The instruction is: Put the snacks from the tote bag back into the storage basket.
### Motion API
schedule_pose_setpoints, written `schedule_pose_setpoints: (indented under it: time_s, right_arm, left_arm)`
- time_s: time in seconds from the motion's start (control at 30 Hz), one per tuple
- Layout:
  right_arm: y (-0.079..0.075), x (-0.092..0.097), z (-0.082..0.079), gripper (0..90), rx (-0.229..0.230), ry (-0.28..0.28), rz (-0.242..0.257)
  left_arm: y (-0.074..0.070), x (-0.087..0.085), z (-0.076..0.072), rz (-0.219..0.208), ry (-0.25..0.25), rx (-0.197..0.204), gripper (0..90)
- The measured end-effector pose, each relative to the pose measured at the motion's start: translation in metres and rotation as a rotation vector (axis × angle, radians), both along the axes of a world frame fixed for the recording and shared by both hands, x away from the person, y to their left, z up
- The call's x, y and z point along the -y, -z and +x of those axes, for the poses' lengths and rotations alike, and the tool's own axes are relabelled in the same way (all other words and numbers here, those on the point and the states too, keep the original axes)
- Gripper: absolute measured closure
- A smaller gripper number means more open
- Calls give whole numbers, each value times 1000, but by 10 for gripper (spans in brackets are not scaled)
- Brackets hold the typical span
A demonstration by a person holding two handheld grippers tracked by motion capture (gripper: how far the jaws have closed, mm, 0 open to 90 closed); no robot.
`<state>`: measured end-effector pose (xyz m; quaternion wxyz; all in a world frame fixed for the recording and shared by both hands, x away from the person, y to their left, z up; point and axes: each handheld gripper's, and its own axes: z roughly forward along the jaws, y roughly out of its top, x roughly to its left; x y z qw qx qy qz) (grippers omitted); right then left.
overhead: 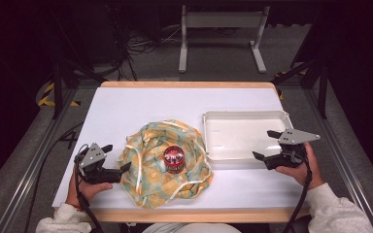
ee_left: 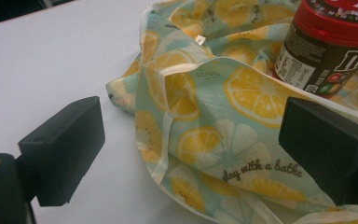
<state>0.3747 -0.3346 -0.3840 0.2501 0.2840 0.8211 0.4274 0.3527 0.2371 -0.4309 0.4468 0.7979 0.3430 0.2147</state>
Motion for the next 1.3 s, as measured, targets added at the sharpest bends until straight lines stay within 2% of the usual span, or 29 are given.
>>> schedule_pose_setpoints:
  time_s: [0.07, 0.1, 0.2, 0.3, 0.43, 0.53, 0.57, 0.67, 0.7, 0.87, 0.93, 1.1, 1.17, 1.2, 1.3]
  right_arm:
    - [0, -1, 2, 93, -4, -12, 6]
    - [0, -3, 2, 94, 2, -9, -13]
    - [0, -8, 3, 102, -14, -37, -4]
    - [1, -13, 3, 102, -28, -53, -16]
    - [0, -15, 3, 101, -42, -70, -6]
    - [-3, -17, 3, 102, -63, -90, -9]
    - [-3, -18, 3, 105, -69, -92, -12]
    - [-3, -22, 5, 124, -84, -111, -34]
    - [-4, -24, 5, 129, -86, -117, -37]
    - [-14, -31, 5, 149, -102, -138, -62]
    - [-20, -36, 4, 151, -110, -161, -56]
    - [-26, -45, 3, 154, -102, -186, -65]
    - [-29, -51, 3, 154, -99, -211, -74]
    - [-30, -55, 4, 154, -89, -220, -85]
    - [-33, -65, 9, 160, -89, -252, -79]
  left_arm:
    - [0, 1, 0, 17, -3, 5, 76]
    - [0, 1, -1, 14, -2, 6, 76]
    - [-1, -1, -1, 3, -22, 10, 75]
    - [0, -4, 0, -2, -37, 3, 72]
    - [1, -4, 0, 11, -26, 4, 68]
    - [-1, -4, 1, 0, -12, 4, 75]
    - [-1, -3, 2, 13, -17, 5, 82]
    - [0, -1, 4, 15, -16, -7, 84]
    - [-1, 1, 4, 33, -14, -4, 84]
    - [-2, 5, 3, 51, -1, -10, 84]
    - [-2, 7, 2, 51, 7, -14, 84]
    - [-3, 8, 1, 45, 20, 3, 84]
    - [-1, 6, 1, 34, 25, -21, 84]
    - [-1, 7, 1, 40, 17, -21, 84]
    - [-1, 8, 1, 33, 26, -4, 84]
